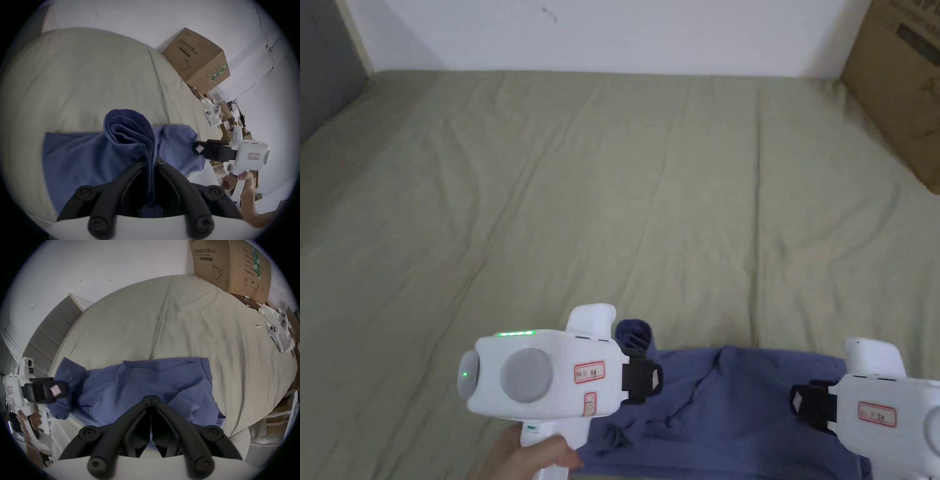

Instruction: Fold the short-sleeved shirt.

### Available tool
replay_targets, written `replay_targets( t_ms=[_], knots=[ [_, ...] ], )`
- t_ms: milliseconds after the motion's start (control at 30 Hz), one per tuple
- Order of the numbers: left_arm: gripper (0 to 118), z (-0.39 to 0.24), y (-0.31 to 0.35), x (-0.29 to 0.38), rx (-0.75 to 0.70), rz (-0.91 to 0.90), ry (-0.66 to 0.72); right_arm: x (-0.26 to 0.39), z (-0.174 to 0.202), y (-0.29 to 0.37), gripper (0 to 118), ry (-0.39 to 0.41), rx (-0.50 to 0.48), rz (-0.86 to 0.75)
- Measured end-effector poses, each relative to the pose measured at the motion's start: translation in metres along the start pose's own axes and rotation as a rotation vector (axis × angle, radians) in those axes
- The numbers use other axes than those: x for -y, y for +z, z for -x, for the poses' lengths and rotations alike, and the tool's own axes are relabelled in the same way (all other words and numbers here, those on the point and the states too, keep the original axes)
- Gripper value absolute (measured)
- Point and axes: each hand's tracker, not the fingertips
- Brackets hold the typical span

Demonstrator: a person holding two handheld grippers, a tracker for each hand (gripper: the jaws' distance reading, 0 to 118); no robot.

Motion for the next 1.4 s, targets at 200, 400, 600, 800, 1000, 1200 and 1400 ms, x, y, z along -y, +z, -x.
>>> replay_targets(
  t_ms=[200,400,600,800,1000,1200,1400],
  knots=[
    [105,-0.008,-0.008,0.007,0.095,0.096,0.003,0.002,-0.007,0.003,0,-0.033,-0.005,-0.003],
    [78,0.018,0.035,-0.005,0.079,-0.054,0.142,0.002,-0.007,0.000,0,-0.032,-0.014,-0.003],
    [6,0.054,0.036,-0.004,-0.086,-0.057,0.181,0.004,-0.003,-0.003,0,-0.026,-0.031,0.002],
    [6,0.041,-0.003,0.020,0.017,0.037,0.187,0.008,-0.001,-0.004,0,-0.033,-0.036,0.005],
    [6,0.003,-0.039,0.035,0.069,0.120,0.111,0.010,-0.005,0.000,0,-0.040,-0.034,0.004],
    [6,-0.016,-0.049,0.038,0.111,0.171,0.082,0.009,-0.008,0.000,0,-0.060,-0.040,-0.001],
    [6,-0.024,-0.039,0.038,0.132,0.173,0.047,0.010,-0.006,0.002,0,-0.057,-0.050,0.001]
  ],
)
